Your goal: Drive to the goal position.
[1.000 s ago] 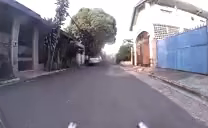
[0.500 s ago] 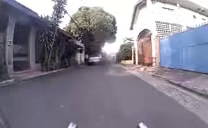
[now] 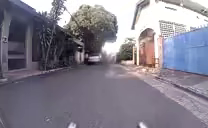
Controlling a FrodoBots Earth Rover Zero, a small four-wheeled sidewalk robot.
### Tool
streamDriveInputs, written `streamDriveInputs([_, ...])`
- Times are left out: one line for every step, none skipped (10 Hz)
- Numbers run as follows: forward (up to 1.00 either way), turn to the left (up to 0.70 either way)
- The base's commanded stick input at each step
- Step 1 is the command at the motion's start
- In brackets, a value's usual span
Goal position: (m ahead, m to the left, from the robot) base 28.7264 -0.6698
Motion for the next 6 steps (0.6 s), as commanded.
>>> streamDriveInputs([0.70,0.00])
streamDriveInputs([0.70,0.00])
streamDriveInputs([0.70,0.00])
streamDriveInputs([0.70,0.00])
streamDriveInputs([0.70,0.00])
streamDriveInputs([0.70,0.00])
